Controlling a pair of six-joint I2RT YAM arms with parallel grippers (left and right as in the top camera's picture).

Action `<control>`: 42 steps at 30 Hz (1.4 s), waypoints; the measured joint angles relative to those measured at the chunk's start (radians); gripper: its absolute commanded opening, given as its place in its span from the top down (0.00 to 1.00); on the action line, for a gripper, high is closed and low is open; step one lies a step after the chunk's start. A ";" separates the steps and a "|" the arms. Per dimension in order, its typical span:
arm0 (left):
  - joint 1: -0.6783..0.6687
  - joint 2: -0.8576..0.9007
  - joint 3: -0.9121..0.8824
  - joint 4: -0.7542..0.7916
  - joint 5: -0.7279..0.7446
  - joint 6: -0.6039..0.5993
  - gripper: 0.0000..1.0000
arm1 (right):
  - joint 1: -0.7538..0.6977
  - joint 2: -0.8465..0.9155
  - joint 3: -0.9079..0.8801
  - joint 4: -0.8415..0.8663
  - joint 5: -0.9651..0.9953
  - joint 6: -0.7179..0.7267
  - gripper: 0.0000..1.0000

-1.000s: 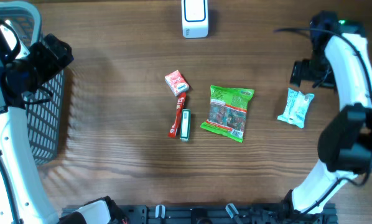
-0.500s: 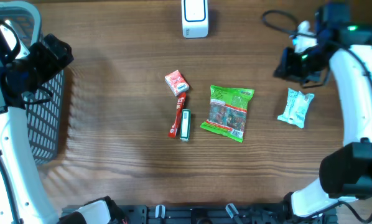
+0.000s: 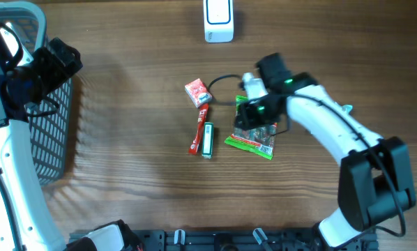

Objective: Scan the item barcode
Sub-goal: 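Move the right gripper over the green snack bag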

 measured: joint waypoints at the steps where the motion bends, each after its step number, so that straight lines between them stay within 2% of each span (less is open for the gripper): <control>1: 0.000 0.000 0.000 0.000 0.000 0.000 0.00 | 0.024 0.000 0.000 0.023 0.019 -0.002 0.39; 3: 0.000 0.000 0.000 0.000 0.000 0.000 0.00 | 0.074 0.000 0.000 0.075 0.084 -0.005 0.32; 5: 0.000 0.000 0.000 0.000 0.000 0.000 0.00 | 0.105 0.000 0.000 0.132 0.148 -0.003 0.32; 9: 0.000 0.000 0.000 0.000 0.000 0.000 0.00 | 0.114 0.000 0.000 0.224 0.248 -0.003 0.34; 15: 0.000 0.000 0.000 0.000 0.000 0.000 0.00 | 0.094 0.026 -0.005 0.352 0.317 0.024 0.47; 21: 0.000 0.000 0.000 0.000 0.000 0.000 0.00 | 0.093 0.102 -0.019 0.386 0.457 0.047 0.46; 30: 0.000 0.000 0.000 0.000 0.000 0.000 0.00 | 0.023 0.110 -0.024 0.178 0.659 0.125 0.46; 32: 0.000 0.000 0.000 0.000 0.000 0.000 0.00 | -0.015 0.110 -0.024 0.130 0.678 0.151 0.43; 38: 0.000 0.000 0.000 0.000 0.000 0.000 0.00 | -0.107 0.110 -0.016 0.013 0.620 0.147 0.39; 42: 0.000 0.000 0.000 0.000 0.000 0.000 0.00 | -0.134 0.088 0.053 -0.125 0.505 0.095 0.31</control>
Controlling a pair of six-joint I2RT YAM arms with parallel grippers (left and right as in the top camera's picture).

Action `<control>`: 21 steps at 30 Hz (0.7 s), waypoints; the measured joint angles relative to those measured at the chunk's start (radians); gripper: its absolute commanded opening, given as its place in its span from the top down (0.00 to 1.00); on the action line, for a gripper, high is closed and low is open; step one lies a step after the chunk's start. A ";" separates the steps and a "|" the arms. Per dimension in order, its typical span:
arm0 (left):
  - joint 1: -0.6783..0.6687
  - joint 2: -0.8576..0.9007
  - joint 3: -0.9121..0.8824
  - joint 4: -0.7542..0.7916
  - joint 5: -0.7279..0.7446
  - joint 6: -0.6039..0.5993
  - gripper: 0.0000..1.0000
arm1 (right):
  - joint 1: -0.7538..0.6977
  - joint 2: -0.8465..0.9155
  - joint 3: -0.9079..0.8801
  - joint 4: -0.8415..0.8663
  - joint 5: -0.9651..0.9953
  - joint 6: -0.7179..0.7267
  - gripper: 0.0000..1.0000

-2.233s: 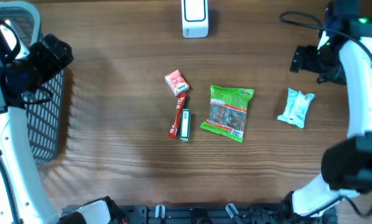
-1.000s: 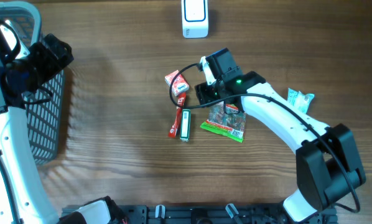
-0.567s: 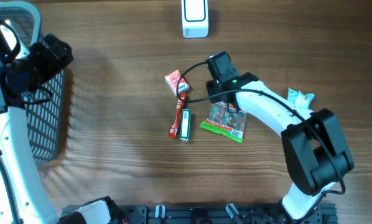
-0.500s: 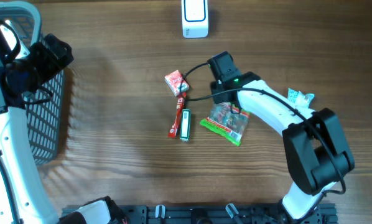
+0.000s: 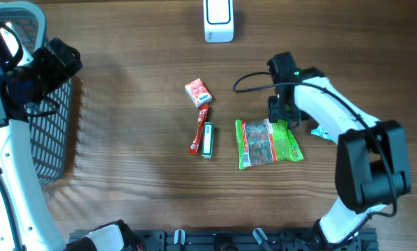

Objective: Scan the item barcode
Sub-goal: 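Move the right gripper over the green snack bag, then grasp the green snack bag's edge with the right gripper and lift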

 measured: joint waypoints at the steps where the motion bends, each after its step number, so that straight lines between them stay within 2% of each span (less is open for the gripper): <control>1: 0.000 0.000 0.000 0.000 0.000 0.000 0.00 | 0.000 -0.011 0.018 -0.018 -0.029 -0.013 0.29; 7: 0.000 0.000 0.000 0.000 0.000 0.000 0.00 | 0.002 -0.121 0.085 -0.009 -0.196 -0.123 0.33; 8: 0.000 0.000 0.000 0.000 0.000 0.000 0.00 | 0.002 -0.128 0.086 0.013 -0.212 -0.148 0.35; 12: 0.000 0.000 0.000 0.000 0.000 0.000 0.00 | 0.002 -0.124 0.070 0.075 -0.257 -0.227 0.36; 17: 0.000 0.000 0.000 0.000 0.000 0.000 0.00 | 0.002 -0.092 0.032 0.019 -0.286 -0.323 0.35; 21: 0.000 0.000 0.000 0.000 0.000 0.000 0.00 | 0.001 -0.080 0.007 -0.043 -0.282 -0.299 0.32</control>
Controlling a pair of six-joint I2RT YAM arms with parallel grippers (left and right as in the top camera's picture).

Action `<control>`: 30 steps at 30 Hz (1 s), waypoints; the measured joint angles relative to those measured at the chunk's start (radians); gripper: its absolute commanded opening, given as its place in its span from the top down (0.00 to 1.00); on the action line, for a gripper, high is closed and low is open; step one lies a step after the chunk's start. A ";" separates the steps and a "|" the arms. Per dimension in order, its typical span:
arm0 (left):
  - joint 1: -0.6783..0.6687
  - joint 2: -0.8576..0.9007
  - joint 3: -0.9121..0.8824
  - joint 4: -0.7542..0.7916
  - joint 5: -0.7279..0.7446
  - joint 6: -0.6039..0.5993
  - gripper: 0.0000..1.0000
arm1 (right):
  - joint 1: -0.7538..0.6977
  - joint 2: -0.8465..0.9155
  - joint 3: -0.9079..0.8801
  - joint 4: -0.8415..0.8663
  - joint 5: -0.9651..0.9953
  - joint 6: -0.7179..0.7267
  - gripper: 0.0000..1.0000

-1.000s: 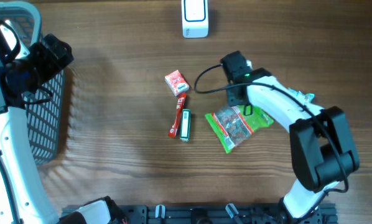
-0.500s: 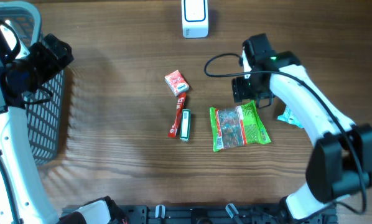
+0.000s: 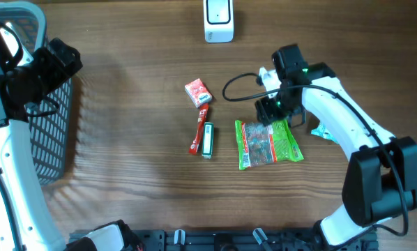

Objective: Scan the item barcode
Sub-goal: 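Grasp the green snack bag's edge with the right gripper and lift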

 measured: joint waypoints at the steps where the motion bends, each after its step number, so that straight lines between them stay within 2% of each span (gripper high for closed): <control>1: 0.000 0.000 0.000 0.000 0.000 0.000 0.00 | 0.000 0.001 -0.002 -0.014 0.001 0.018 0.32; 5: 0.000 0.000 0.000 0.000 0.000 0.000 0.00 | 0.000 0.001 -0.002 -0.061 0.001 0.079 0.27; 9: 0.000 0.000 0.000 0.000 0.000 0.000 0.00 | 0.000 0.001 -0.010 -0.097 0.001 0.120 0.27; 14: 0.000 0.000 0.000 0.000 0.000 0.000 0.00 | 0.000 0.001 -0.069 -0.090 0.001 0.170 0.22; 21: 0.000 0.000 0.000 0.000 0.000 0.000 0.00 | -0.001 0.001 -0.169 -0.044 0.004 0.211 0.21; 25: 0.000 0.000 0.000 0.000 0.000 0.000 0.00 | -0.002 -0.003 -0.141 -0.056 0.004 0.214 0.13; 26: 0.000 0.000 0.000 0.000 0.000 0.000 0.00 | -0.002 -0.011 -0.127 -0.060 0.004 0.216 0.09; 30: 0.000 0.000 0.000 0.000 0.000 0.000 0.00 | -0.002 -0.081 -0.089 -0.104 0.039 0.239 0.06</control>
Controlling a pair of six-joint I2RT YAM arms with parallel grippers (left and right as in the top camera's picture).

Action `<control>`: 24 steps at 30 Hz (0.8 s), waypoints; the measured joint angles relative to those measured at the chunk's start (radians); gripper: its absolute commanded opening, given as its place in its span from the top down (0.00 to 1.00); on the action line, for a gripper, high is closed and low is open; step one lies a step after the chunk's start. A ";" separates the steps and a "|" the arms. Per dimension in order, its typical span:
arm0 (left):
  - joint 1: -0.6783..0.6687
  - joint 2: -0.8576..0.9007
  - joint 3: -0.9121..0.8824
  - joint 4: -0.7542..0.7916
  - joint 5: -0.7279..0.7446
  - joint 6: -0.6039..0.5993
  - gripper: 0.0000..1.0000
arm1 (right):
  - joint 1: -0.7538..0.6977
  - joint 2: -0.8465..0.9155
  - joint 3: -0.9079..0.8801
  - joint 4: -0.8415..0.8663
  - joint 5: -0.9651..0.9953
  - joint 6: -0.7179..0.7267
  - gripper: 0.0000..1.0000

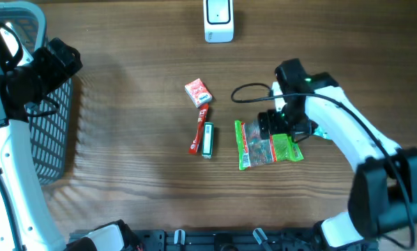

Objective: Scan the item barcode
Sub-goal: 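Grasp the green snack bag's edge with the right gripper and lift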

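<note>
A green and red snack bag [263, 150] lies flat on the wooden table, right of centre. My right gripper [277, 128] hangs over the bag's upper right part; the wrist hides its fingers, so open or shut cannot be told. A white scanner [217, 19] stands at the far edge of the table. My left gripper [55, 61] is at the far left beside the basket, away from all items, with its jaws not readable.
A red box [198, 92], a red stick [199, 131] and a green tube [208, 140] lie left of the bag. A black mesh basket [51, 132] stands at the left edge. A black cable [250, 90] loops by the right arm, and a teal item [325, 132] peeks out beneath it.
My right gripper has moved from the bag's top edge down and slightly right, and is now over the bag's upper right part. The bag and the left arm are unchanged.
First my right gripper was on the bag, which lay tilted nearer the centre. Then the bag lay further right in a new orientation, with the gripper drawn back above it. The gripper then stood at the bag's top edge, and now over the bag.
</note>
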 measured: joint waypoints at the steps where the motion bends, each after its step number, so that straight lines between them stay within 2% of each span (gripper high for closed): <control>1: 0.000 0.000 0.000 0.000 0.000 0.000 0.00 | 0.000 -0.019 0.003 -0.013 0.017 0.013 0.06; 6: 0.000 0.000 0.000 0.000 0.000 0.000 0.00 | 0.000 -0.035 -0.043 0.050 0.069 0.045 0.04; 13: 0.000 0.000 0.000 0.000 0.000 0.000 0.00 | 0.000 -0.037 -0.257 0.310 0.081 0.054 0.04; 17: 0.000 0.000 0.000 0.000 0.000 0.000 0.00 | -0.003 -0.050 -0.349 0.496 0.048 0.060 0.18; 20: 0.000 0.000 0.000 0.000 0.000 0.000 0.00 | -0.003 -0.081 -0.399 0.584 0.032 0.061 0.35; 21: 0.000 0.000 0.000 0.000 0.000 0.000 0.00 | -0.004 -0.085 -0.406 0.590 0.027 0.060 0.47; 22: 0.000 0.000 0.000 0.000 0.000 0.000 0.00 | -0.004 -0.088 -0.409 0.592 0.020 0.064 0.67; 23: 0.000 0.000 0.000 0.000 0.000 0.000 0.00 | -0.004 -0.088 -0.410 0.591 0.017 0.060 0.82; 24: 0.000 0.000 0.000 0.000 0.000 0.000 0.00 | -0.004 -0.088 -0.410 0.587 0.000 0.065 0.91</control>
